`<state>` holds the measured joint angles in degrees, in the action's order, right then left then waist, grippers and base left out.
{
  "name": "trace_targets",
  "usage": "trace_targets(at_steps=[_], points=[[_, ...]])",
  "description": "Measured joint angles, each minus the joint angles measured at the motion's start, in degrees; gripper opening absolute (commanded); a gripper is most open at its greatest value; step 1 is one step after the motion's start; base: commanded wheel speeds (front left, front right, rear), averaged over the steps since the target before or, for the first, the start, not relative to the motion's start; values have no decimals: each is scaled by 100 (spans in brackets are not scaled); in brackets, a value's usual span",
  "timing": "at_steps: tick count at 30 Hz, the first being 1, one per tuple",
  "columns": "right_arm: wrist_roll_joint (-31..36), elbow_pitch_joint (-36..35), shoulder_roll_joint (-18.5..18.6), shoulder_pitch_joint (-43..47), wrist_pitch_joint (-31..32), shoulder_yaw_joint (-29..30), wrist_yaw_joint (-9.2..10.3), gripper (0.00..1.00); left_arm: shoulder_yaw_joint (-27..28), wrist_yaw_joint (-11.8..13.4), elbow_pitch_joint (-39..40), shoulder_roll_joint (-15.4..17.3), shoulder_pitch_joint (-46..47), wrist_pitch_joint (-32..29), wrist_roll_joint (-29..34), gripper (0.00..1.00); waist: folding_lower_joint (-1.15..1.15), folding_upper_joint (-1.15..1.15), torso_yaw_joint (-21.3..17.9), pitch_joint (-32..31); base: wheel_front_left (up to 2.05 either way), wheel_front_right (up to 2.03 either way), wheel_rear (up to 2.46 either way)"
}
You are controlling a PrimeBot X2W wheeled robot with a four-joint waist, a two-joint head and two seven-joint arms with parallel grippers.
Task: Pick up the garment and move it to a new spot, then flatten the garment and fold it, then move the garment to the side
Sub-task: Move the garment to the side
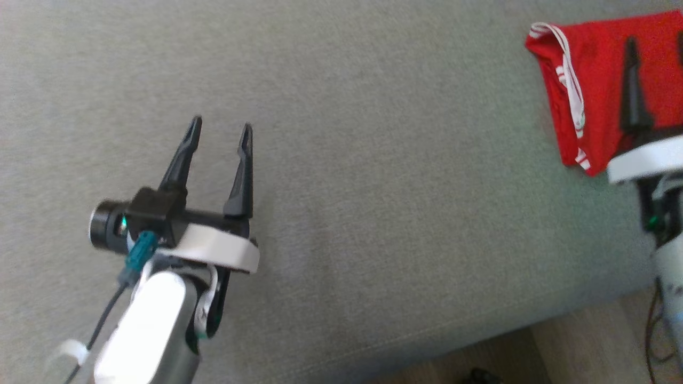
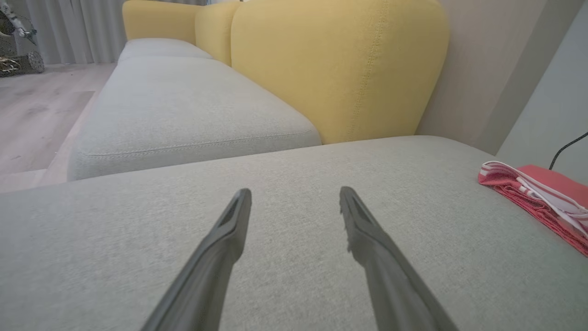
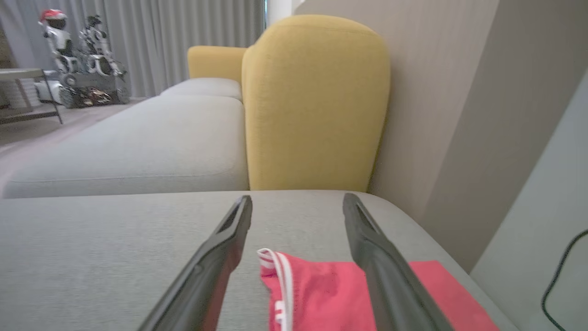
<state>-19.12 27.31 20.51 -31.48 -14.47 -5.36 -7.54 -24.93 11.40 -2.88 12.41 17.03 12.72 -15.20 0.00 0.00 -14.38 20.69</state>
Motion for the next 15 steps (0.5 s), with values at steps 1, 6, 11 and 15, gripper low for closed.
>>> trace_targets(at_steps=[1, 6, 11, 15], points=[[42, -180, -74, 160, 0, 14, 0, 100, 12, 21, -11, -7, -80, 8, -21, 100, 0, 0, 47, -69, 0, 0, 0], [244, -1072, -435, 912, 160, 25, 0, 100, 202, 160, -10, -2, -477, 64, -145, 100, 0, 0, 350, -382, 0, 0, 0], [401, -1796, -756, 1423, 438, 46, 0, 100, 359, 241, 38, 15, -782, 103, -243, 100, 0, 0, 659, -661, 0, 0, 0], [470, -2138, -950, 1890, 608, 46, 0, 100, 470, 283, 69, 65, -1058, 108, -321, 100, 0, 0, 829, -914, 0, 0, 0]])
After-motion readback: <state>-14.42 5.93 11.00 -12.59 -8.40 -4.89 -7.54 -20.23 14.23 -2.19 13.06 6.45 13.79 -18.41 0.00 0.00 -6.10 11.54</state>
